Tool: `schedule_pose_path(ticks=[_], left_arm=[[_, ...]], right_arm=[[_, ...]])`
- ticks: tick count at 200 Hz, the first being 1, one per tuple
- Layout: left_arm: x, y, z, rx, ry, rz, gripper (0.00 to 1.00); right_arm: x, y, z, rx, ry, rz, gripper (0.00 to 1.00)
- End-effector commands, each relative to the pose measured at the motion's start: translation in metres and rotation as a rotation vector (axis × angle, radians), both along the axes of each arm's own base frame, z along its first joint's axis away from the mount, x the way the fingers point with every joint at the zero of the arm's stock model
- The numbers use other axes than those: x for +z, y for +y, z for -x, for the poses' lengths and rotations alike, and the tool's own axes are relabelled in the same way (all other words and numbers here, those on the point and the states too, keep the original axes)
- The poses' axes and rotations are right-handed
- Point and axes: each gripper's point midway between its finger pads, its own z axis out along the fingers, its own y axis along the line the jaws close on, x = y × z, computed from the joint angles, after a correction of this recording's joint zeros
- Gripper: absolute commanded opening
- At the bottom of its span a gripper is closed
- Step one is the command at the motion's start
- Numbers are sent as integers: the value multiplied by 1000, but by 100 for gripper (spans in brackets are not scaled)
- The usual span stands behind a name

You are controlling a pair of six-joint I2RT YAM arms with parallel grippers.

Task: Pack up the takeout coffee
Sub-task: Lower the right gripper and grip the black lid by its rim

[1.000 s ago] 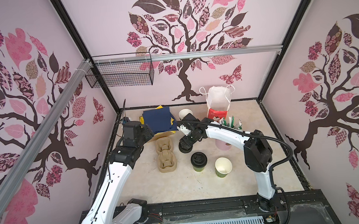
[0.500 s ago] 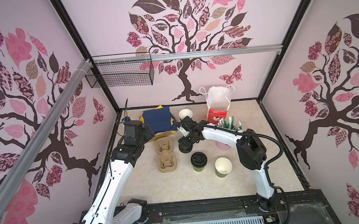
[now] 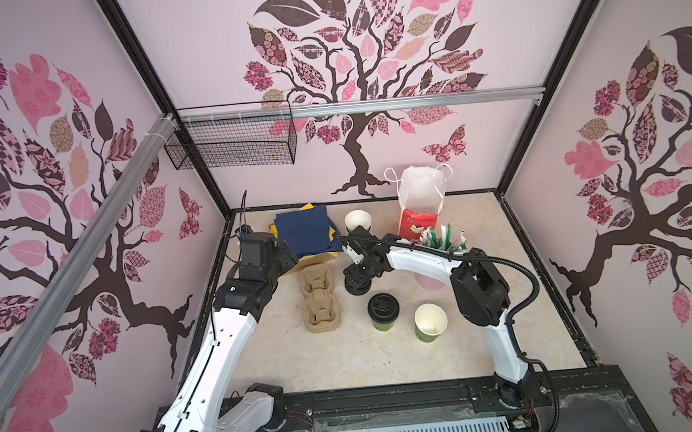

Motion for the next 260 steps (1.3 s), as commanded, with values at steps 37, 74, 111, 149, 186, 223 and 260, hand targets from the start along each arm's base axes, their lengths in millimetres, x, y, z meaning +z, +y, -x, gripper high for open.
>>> schedule_pose_path(ticks=[37,74,111,149,186,223,260], left_arm=[[4,5,1,11,-8,-15,72],[3,5,2,12,-5,-17,71],[4,6,2,14,-6,-19,71],[4,6,3,14,-7,-21,71],[4,6,3,13,-8,-21,71],[6,6,3,10,-11,-21,71],[6,6,3,10,-11,-21,71]], right_arm=[[-21,1,1,-5,36,25,82],[-21,2,0,-5,38,18,78],[-14,3,0,-4,32,10,75],[-1,3,-1,-9,16,-7,73],[0,2,0,-14,16,-12,73],[-15,2,1,-22,40,4,79],[-19,2,2,-24,48,6,78]])
